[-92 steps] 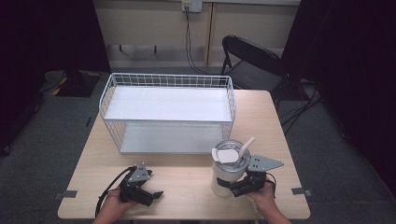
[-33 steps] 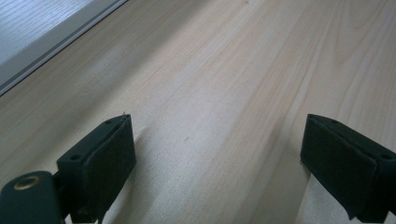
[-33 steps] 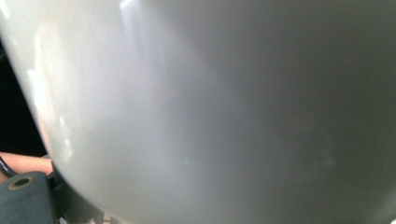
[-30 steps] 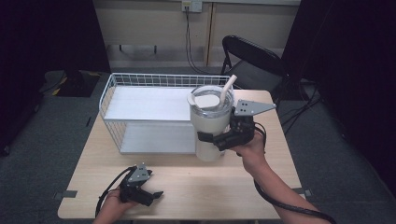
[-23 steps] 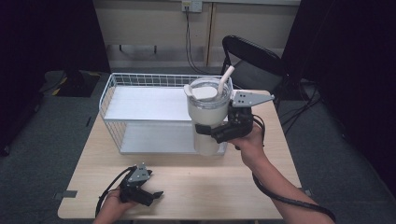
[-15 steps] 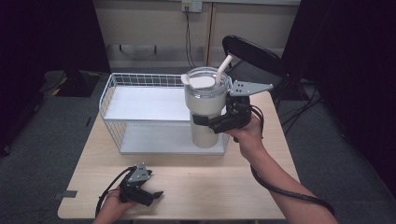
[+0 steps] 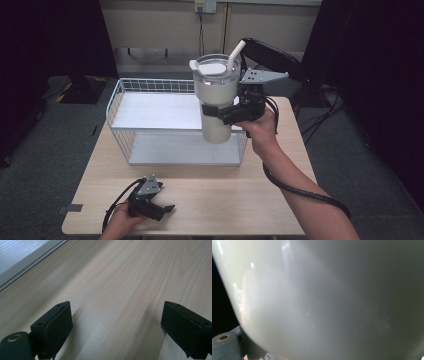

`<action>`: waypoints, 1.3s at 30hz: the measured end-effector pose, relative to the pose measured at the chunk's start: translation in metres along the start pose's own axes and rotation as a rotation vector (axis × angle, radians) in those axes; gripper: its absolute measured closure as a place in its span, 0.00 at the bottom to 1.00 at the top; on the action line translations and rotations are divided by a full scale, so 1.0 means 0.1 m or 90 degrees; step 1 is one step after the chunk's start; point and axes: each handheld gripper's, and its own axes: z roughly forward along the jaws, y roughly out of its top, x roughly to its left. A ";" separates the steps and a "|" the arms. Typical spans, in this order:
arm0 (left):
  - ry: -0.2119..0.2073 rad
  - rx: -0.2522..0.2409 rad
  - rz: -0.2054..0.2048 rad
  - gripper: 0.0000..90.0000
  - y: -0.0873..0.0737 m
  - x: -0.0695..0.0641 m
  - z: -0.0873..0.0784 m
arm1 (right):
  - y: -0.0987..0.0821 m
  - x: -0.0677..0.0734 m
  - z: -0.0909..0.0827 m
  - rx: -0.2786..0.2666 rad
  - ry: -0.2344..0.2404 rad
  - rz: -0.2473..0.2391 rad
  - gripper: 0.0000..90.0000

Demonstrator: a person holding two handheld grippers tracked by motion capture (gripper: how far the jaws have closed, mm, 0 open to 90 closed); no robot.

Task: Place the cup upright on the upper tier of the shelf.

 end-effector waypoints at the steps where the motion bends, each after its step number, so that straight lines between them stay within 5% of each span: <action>1: 0.000 0.000 0.000 0.11 0.00 0.00 0.00 | 0.02 -0.01 0.01 -0.001 -0.004 0.000 0.08; 10: -0.001 0.000 -0.002 0.11 0.00 0.00 0.00 | 0.16 -0.14 0.09 -0.010 -0.031 0.003 0.08; 39: 0.001 -0.001 0.000 0.11 0.00 0.00 0.00 | 0.17 -0.52 0.36 -0.024 -0.126 0.008 0.08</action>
